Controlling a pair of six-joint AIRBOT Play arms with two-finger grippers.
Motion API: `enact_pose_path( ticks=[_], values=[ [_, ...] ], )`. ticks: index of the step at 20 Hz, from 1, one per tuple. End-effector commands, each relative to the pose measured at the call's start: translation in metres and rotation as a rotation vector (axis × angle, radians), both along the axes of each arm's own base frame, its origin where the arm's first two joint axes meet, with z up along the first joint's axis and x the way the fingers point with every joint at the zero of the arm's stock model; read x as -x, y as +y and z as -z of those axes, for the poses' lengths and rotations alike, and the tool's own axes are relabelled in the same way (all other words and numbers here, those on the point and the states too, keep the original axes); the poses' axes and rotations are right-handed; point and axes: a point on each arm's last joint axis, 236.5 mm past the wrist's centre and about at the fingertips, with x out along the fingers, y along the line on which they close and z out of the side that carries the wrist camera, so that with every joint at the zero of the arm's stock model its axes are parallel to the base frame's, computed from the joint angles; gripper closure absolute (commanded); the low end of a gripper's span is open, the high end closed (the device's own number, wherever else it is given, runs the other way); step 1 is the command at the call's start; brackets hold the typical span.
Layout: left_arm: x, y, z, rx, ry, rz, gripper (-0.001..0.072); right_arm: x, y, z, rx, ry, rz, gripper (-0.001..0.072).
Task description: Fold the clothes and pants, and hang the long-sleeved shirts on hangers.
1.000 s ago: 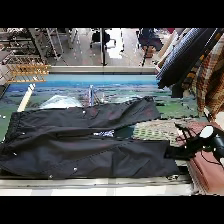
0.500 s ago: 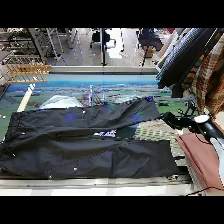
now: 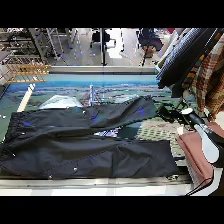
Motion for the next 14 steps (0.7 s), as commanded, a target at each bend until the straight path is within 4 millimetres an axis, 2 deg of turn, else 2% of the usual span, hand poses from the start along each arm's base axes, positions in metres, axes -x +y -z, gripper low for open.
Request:
enact_pose_path(
  ticks=[1,2,4,6,7,9,10,11,12,13,14],
  values=[
    [0.004,-0.013,0.002,0.047,0.017,0.026,0.0014,0.008,0.013,0.014,0.041,0.072,-0.097,0.0646],
    [0.005,-0.014,0.002,0.047,0.019,0.037,0.0014,0.018,0.016,0.016,0.056,0.111,-0.149,0.0677],
    [0.006,-0.012,0.002,0.048,0.019,0.031,0.0014,0.04,0.008,0.013,0.132,0.185,-0.225,0.0679],
    [0.012,-0.011,0.003,0.048,0.035,0.03,0.0015,0.07,-0.009,0.004,0.236,0.29,-0.279,0.068],
    [0.018,-0.01,0.006,0.042,0.062,0.033,0.0015,0.092,-0.018,-0.001,0.284,0.367,-0.313,0.068],
    [0.039,0.0,0.016,0.012,0.162,-0.005,0.0016,0.133,-0.042,-0.017,0.398,0.51,-0.378,0.068],
    [0.047,0.004,0.018,0.008,0.199,-0.044,0.0016,0.142,-0.05,-0.027,0.435,0.535,-0.384,0.0677],
    [0.051,0.006,0.019,0.01,0.219,-0.075,0.0016,0.145,-0.056,-0.035,0.465,0.538,-0.382,0.0639],
    [0.052,0.006,0.019,0.021,0.221,-0.092,0.0016,0.147,-0.059,-0.044,0.48,0.535,-0.374,0.0557],
    [0.052,0.005,0.02,0.025,0.222,-0.103,0.0016,0.153,-0.059,-0.05,0.477,0.549,-0.354,0.0404],
    [0.051,0.004,0.021,0.034,0.221,-0.109,0.0016,0.162,-0.057,-0.053,0.458,0.576,-0.346,0.0196]
  ],
)
